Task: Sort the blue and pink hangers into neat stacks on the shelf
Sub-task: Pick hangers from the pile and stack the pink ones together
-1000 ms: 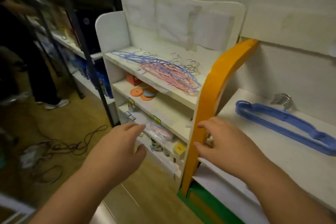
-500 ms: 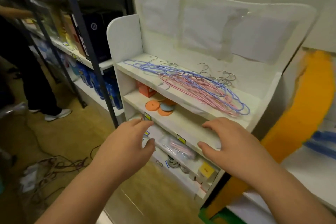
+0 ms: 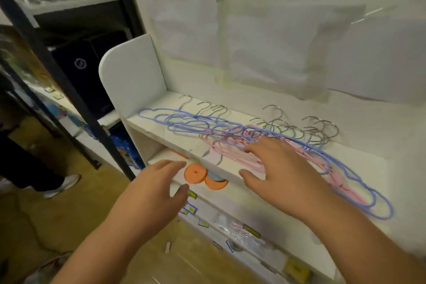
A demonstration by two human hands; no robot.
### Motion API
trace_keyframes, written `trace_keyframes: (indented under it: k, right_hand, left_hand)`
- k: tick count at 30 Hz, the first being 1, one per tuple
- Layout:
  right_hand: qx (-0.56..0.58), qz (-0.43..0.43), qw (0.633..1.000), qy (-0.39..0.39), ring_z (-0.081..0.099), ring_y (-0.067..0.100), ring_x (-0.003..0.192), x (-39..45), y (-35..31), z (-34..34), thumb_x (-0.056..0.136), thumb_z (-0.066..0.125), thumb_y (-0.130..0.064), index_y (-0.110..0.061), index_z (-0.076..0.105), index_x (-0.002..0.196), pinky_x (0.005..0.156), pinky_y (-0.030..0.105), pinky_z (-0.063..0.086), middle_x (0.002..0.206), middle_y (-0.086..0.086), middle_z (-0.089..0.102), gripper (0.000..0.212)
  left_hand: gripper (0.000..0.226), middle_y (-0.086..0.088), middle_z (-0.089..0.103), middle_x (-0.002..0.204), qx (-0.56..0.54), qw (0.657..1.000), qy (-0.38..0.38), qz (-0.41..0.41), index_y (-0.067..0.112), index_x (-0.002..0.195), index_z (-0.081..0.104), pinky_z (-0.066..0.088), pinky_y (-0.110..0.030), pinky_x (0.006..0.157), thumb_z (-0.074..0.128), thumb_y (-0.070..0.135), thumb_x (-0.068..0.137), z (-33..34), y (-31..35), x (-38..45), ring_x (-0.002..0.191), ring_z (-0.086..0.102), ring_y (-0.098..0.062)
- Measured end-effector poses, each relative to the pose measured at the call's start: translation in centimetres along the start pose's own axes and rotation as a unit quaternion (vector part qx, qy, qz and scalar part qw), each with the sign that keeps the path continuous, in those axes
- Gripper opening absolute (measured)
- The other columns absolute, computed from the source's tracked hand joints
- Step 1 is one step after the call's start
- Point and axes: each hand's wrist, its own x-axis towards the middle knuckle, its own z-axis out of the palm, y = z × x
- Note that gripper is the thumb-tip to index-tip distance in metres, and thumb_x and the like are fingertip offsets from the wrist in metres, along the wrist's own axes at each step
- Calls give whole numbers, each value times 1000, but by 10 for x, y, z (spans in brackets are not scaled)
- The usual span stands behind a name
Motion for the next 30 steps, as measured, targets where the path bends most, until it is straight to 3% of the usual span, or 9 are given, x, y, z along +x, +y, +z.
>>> trace_keyframes:
  k: [9,13,15,17,20,23,26,30]
  right_hand:
    - [-19,111,994,10,48,8,118,61,8,20,86,56,-50,-36,51,130,98,27,41,125,-17,51,46]
    - [-19,150,988,27,46,2,113,82,-2,25,87,54,-50,-40,50,126,94,24,41,119,-23,49,41]
    - [-20,169,985,32,45,1,111,93,-8,28,88,54,-50,-40,49,126,92,22,40,120,-24,48,40]
    - [-26,184,982,43,46,1,110,103,-14,32,89,54,-49,-39,49,127,90,21,39,120,-23,49,39]
    - [-25,198,979,39,44,-2,109,112,-24,41,90,55,-46,-40,49,125,83,14,33,120,-24,47,36]
    - [-30,209,977,39,45,0,111,117,-27,50,89,58,-44,-37,51,124,83,12,27,121,-21,49,36]
    - [-28,226,972,59,47,2,108,119,-27,52,87,62,-42,-34,54,124,86,14,32,119,-18,52,39]
    - [-35,246,966,67,49,4,109,112,-23,47,87,60,-44,-33,53,128,91,18,37,118,-17,52,43]
  left_hand:
    - [54,22,42,140,-41,988,-71,128,40,140,41,42,-24,95,58,41,89,27,-43,136,121,45,-4]
    - [64,9,44,143,27,980,-54,188,33,141,44,41,-34,102,58,43,79,36,-72,207,130,43,-16]
    - [76,5,43,145,36,974,-94,205,32,143,41,40,-36,105,55,51,71,39,-83,240,132,41,-19]
    - [84,7,40,147,35,957,-163,236,33,146,35,37,-34,108,57,58,69,44,-90,266,133,40,-17]
    - [80,11,43,142,14,926,-228,301,34,146,35,35,-24,106,69,51,76,51,-94,290,128,44,-10]
    - [80,13,46,136,11,908,-253,335,35,145,36,36,-23,104,71,50,75,56,-90,303,124,46,-8]
    - [82,11,48,131,21,899,-266,347,35,144,38,40,-28,103,70,55,70,60,-87,312,120,49,-10]
    - [82,12,50,128,6,896,-275,349,34,141,43,38,-22,100,67,59,66,58,-87,320,120,49,-8]
